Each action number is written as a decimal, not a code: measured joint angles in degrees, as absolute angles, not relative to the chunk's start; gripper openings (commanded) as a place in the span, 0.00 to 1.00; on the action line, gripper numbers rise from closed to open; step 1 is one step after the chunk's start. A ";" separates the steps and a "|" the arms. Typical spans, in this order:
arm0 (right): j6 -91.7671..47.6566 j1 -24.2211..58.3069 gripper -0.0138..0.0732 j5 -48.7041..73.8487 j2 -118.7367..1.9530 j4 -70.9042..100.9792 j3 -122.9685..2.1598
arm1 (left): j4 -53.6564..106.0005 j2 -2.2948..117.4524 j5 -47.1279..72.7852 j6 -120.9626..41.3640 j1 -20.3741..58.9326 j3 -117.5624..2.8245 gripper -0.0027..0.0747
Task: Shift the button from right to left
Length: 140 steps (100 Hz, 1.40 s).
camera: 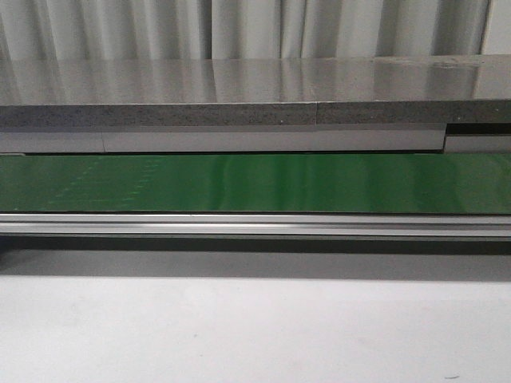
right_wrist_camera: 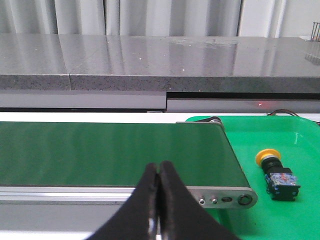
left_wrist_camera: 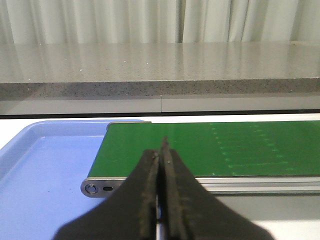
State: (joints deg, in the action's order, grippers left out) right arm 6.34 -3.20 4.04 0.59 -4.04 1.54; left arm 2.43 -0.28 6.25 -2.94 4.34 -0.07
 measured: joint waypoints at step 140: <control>6.34 -3.20 0.08 33.06 -13.95 -4.17 -33.09 | 2.43 -0.28 6.25 -2.94 4.34 -0.07 0.01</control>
